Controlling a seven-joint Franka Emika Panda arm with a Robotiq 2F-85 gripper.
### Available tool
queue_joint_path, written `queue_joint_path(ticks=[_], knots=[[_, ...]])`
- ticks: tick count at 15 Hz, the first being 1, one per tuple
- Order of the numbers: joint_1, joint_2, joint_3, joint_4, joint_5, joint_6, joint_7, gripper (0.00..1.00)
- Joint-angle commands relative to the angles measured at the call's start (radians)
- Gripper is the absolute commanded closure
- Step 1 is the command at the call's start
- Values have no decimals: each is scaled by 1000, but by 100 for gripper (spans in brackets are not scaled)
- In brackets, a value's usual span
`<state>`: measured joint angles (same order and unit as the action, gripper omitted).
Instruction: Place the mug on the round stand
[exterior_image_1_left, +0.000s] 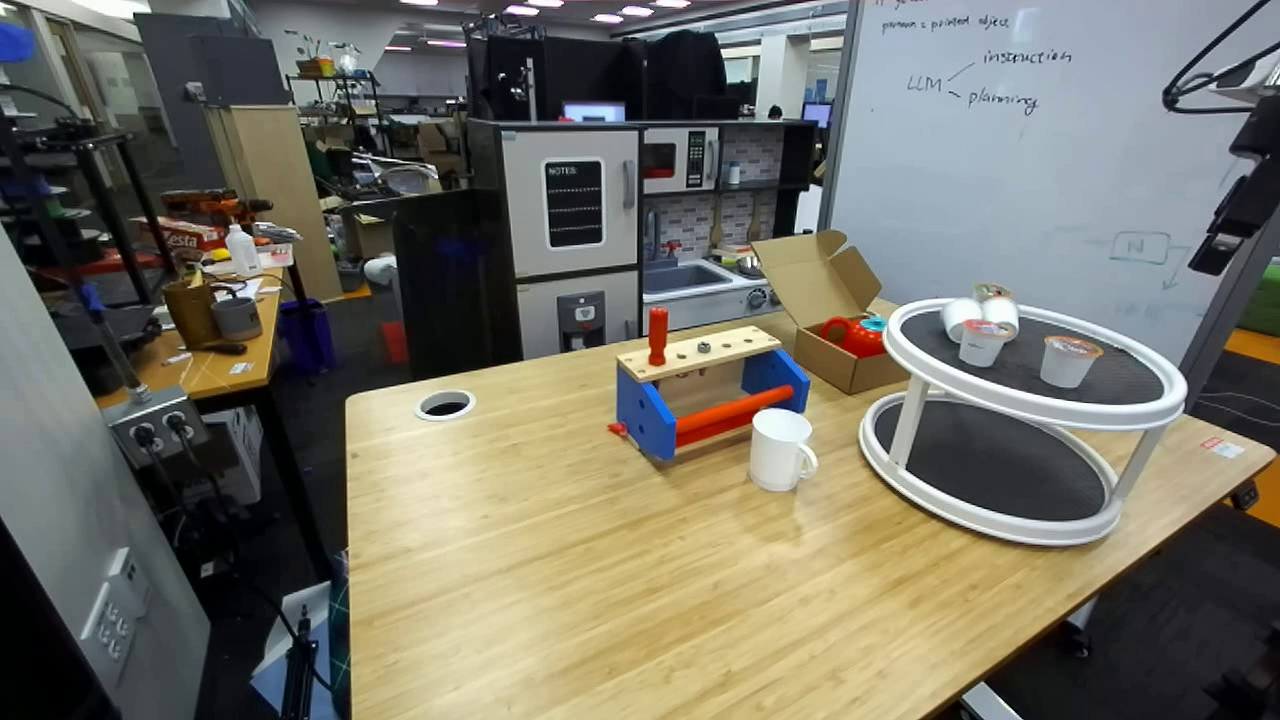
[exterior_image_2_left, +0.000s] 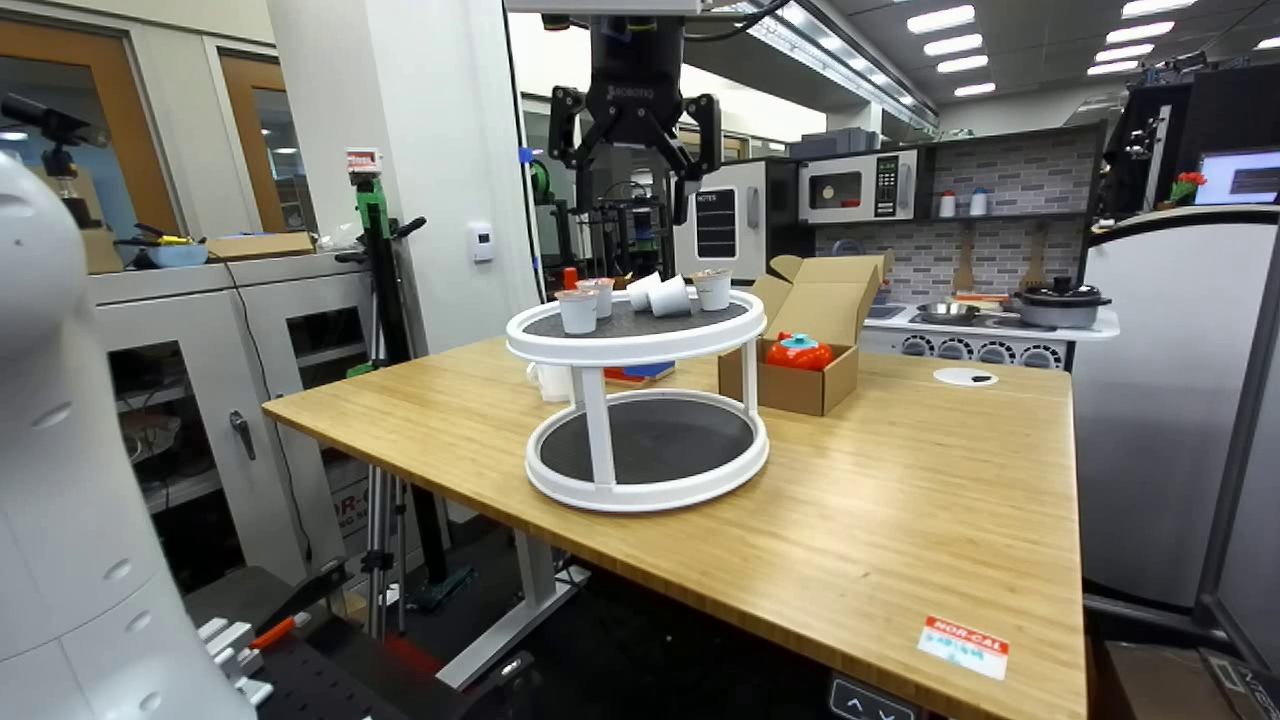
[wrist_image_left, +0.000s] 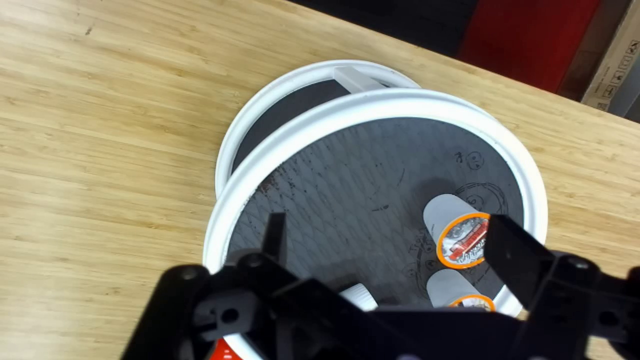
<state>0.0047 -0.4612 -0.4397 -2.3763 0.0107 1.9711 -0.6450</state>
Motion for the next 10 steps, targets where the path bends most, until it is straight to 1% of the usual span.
queue_joint_path(ticks=[1,5,8,10], knots=[[-45,10,39,2,22,-2,-18,0],[-35,5,44,-4,43,1,-45,0],[-31,9,68,-8,41,-2,-44,0],[-28,9,96,-17,24,-3,-36,0]])
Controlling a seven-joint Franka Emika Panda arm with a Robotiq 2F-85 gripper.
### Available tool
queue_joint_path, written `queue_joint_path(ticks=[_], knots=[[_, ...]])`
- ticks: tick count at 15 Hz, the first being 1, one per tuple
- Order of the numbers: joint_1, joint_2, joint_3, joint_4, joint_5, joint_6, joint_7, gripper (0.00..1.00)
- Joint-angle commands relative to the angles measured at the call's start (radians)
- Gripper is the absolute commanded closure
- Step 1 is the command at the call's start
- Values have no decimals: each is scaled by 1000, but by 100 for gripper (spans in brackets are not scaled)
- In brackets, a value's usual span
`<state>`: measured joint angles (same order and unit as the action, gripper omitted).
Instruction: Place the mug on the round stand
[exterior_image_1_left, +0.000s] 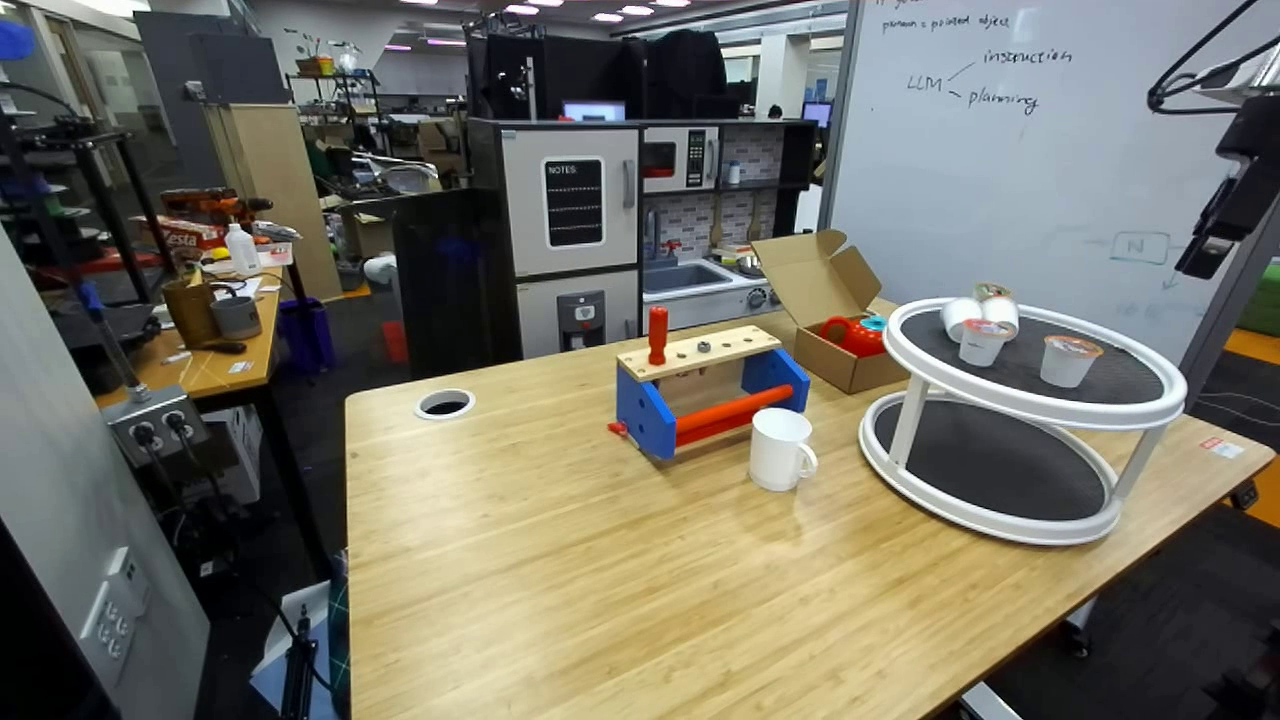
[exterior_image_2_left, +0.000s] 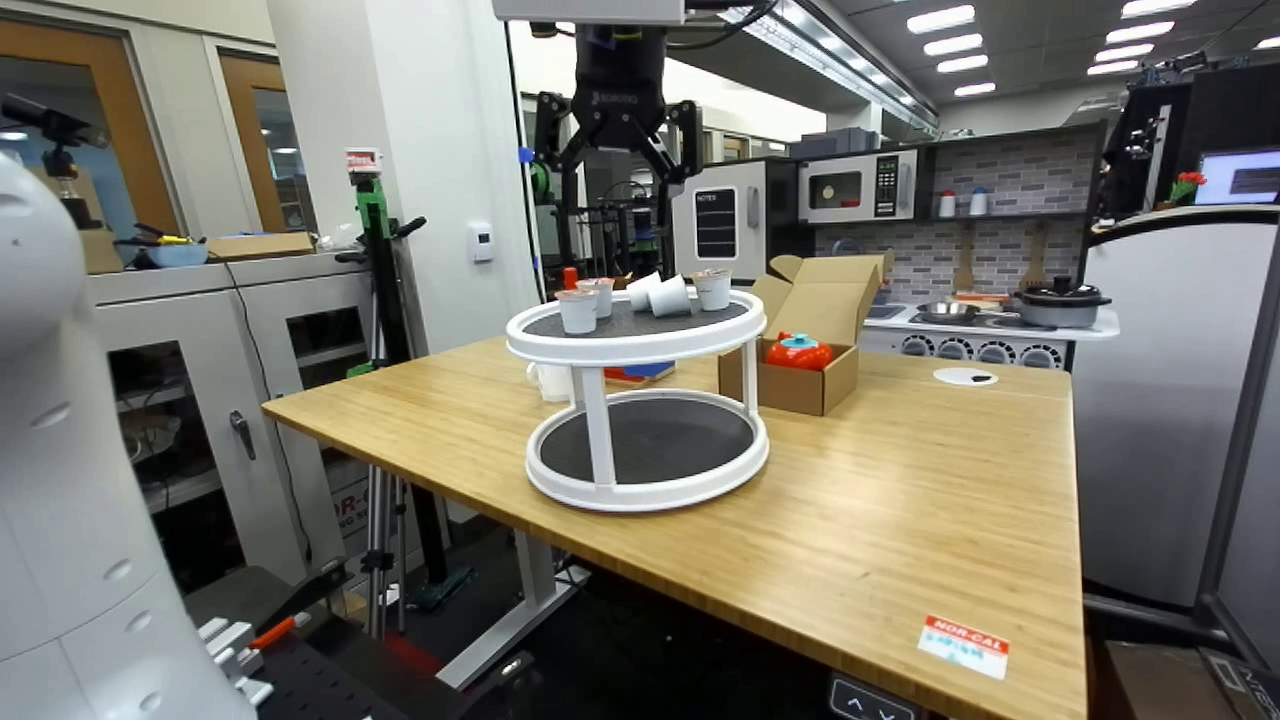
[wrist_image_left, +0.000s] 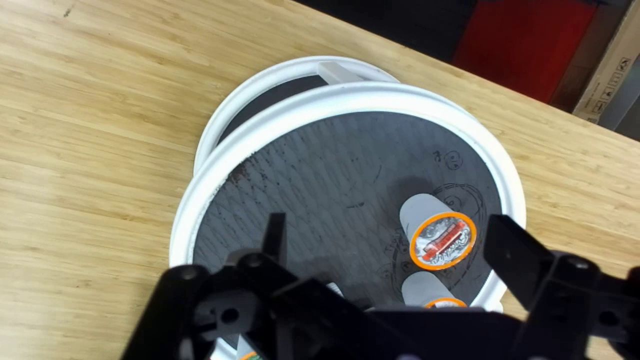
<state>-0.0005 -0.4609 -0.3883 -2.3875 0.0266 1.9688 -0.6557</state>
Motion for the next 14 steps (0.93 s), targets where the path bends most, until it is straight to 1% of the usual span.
queue_joint_path(ticks=[1,4,6,9,12,14], knots=[[-20,12,65,-8,-4,-8,-16,0],[-18,4,149,-24,-61,-9,46,0],[8,-7,205,-31,-67,-37,74,0],[69,9,310,-19,-73,-55,139,0],[133,74,409,45,-72,-46,241,0],[160,143,454,105,-47,-3,327,0]])
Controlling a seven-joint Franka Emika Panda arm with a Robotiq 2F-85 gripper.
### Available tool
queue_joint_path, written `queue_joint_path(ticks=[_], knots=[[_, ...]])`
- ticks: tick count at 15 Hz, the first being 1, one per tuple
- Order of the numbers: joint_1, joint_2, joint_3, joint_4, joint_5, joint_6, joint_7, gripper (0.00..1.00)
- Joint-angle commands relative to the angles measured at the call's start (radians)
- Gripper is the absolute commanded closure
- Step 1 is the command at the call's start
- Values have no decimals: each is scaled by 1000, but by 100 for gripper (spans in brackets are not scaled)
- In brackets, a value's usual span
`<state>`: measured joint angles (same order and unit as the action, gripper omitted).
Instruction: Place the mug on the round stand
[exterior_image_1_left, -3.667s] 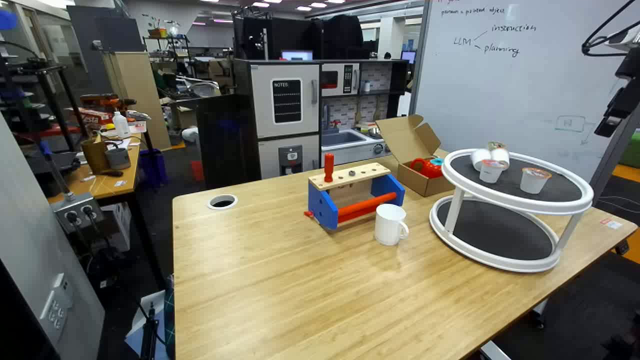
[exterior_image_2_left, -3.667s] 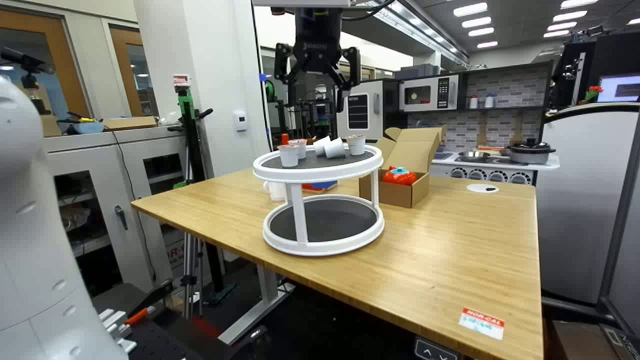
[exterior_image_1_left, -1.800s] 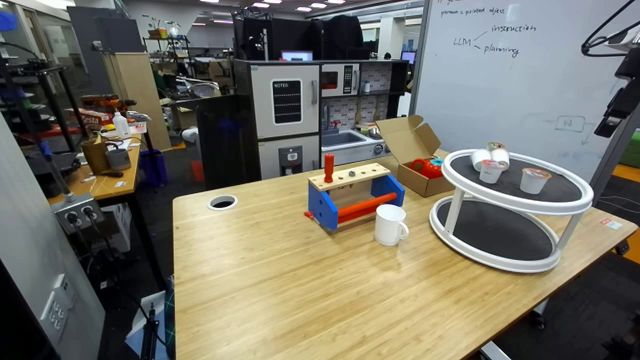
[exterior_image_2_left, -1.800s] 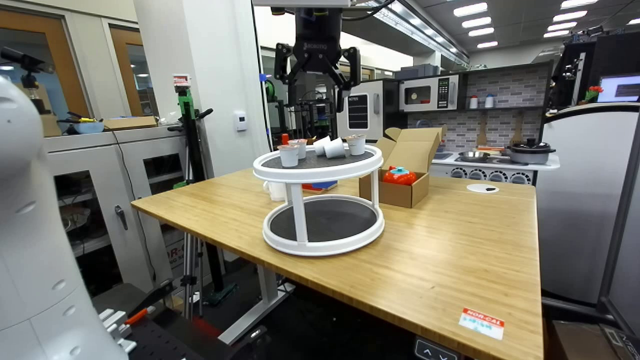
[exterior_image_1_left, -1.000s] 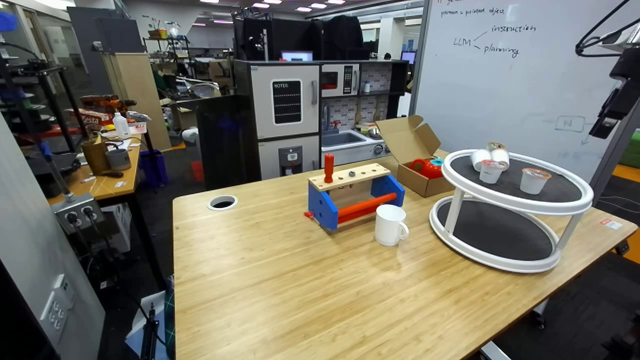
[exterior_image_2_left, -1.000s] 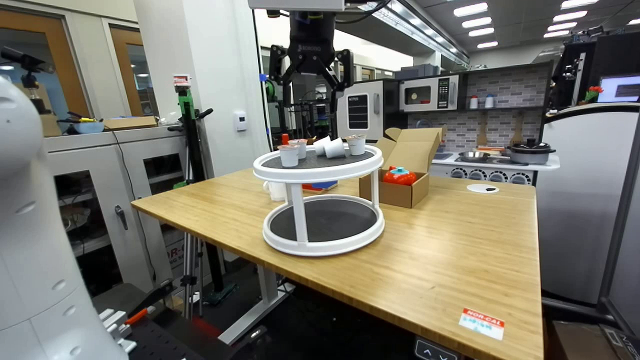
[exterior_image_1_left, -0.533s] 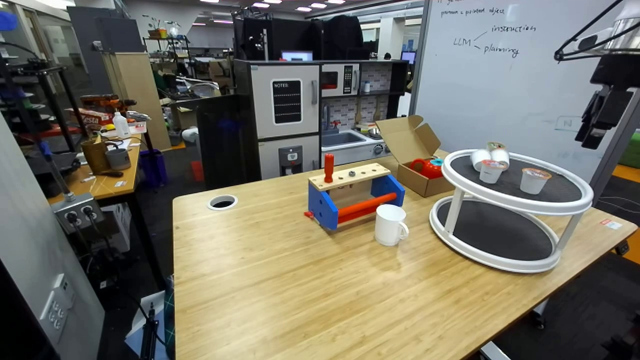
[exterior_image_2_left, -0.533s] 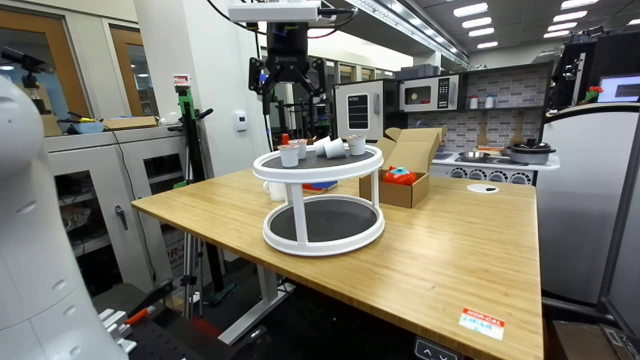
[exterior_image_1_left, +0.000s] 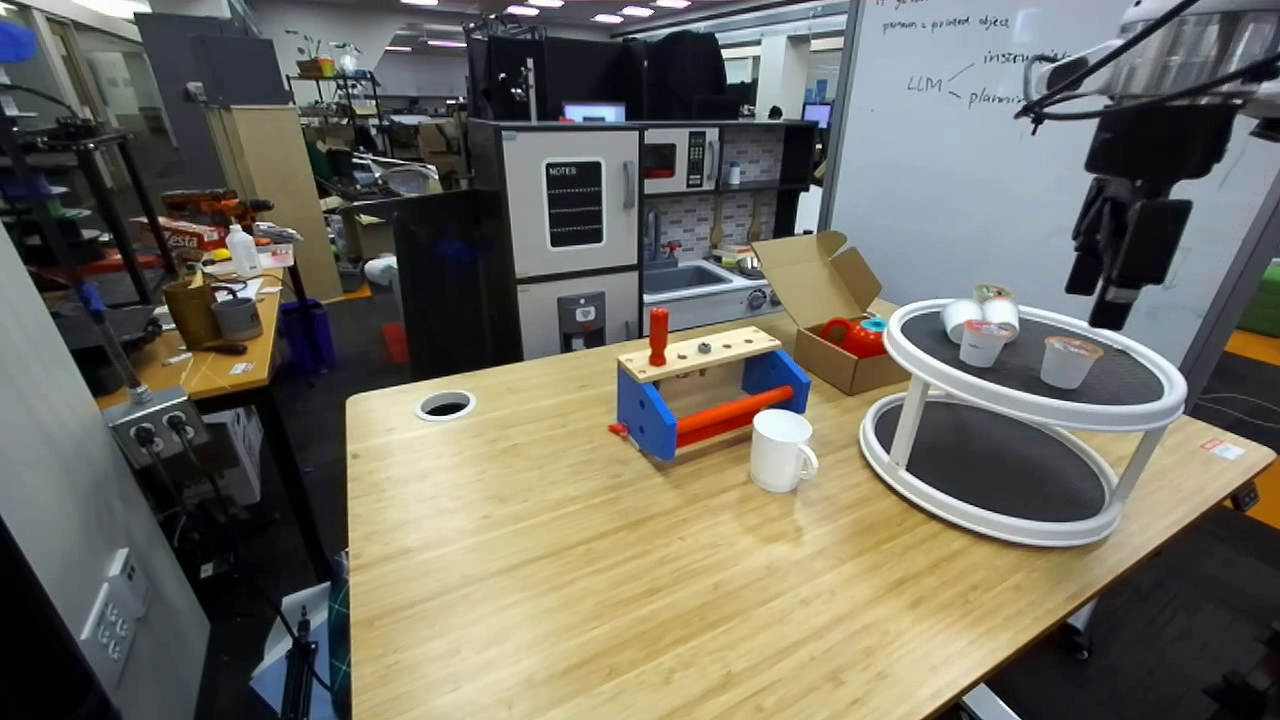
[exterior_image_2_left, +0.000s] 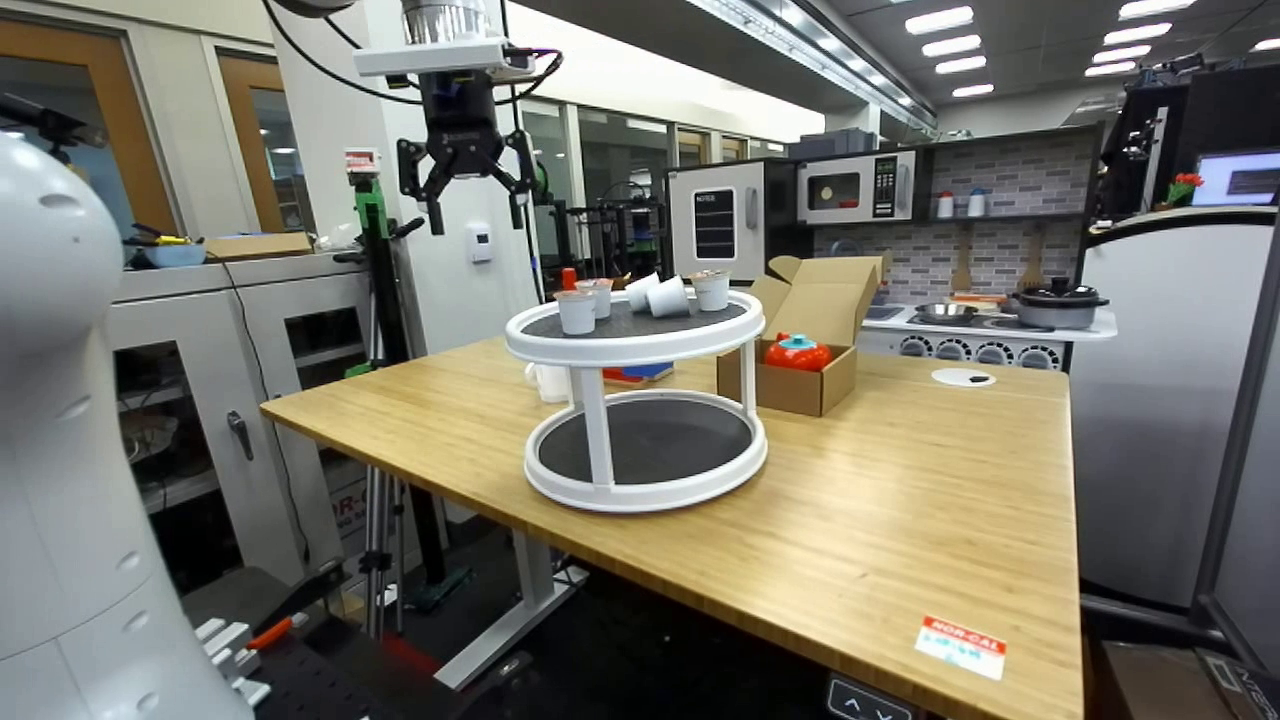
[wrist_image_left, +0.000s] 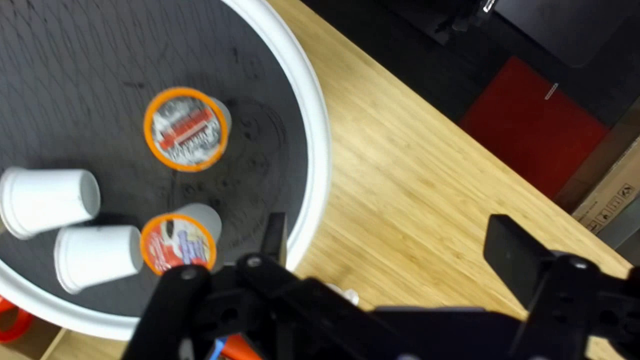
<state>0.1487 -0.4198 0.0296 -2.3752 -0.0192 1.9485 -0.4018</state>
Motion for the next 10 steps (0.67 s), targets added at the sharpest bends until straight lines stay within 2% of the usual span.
queue_joint_path(ticks=[1,2,5,10], knots=[[20,131,45,118,19,37,99,0],[22,62,43,57,6,33,74,0],[22,130,51,106,8,44,97,0],[20,131,48,111,9,44,97,0]])
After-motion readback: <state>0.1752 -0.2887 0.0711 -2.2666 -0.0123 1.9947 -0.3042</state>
